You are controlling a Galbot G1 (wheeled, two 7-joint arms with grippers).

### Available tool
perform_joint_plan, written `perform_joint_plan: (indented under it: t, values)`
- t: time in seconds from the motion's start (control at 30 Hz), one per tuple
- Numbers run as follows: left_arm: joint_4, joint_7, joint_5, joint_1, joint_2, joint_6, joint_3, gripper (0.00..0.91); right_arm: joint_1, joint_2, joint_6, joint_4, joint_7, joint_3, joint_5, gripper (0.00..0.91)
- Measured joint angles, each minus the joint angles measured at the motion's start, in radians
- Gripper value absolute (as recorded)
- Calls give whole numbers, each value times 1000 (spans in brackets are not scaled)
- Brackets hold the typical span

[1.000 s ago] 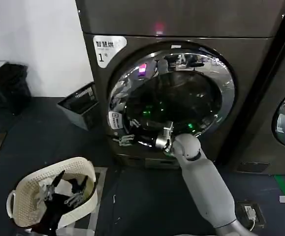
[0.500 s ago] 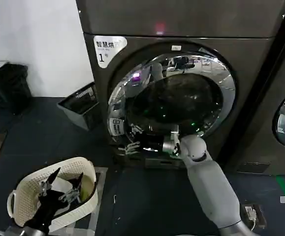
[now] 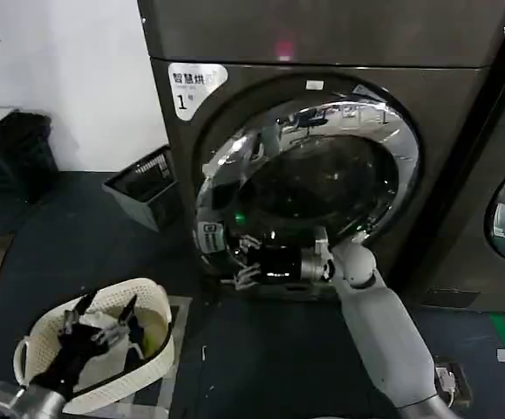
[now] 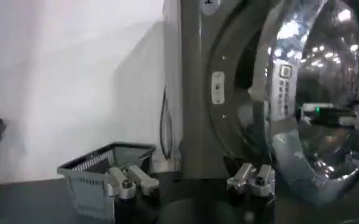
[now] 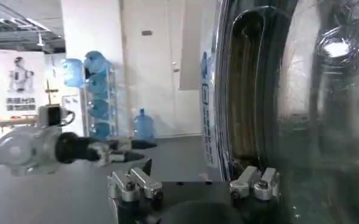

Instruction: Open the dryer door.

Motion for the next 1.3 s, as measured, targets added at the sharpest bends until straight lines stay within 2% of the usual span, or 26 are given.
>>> perform_joint_plan:
  t: [0.13,0.43,0.97,1.3]
  values:
    - [27,-10,-30,-22,38,8,-6,907,-7,-18,4,17,-33,1,3,907]
    - [85,-15,-85,-73,123,18,3,907,-26,-63,22,53,-67,4,58,907]
    - [252,-19,-318,-219,308,-73,103,907,-68,-125,71,96,-65,17,111,907]
    - [336,-15,-373,-335,380,-79,201,907,-87,-166,80,125,-65,29,154,907]
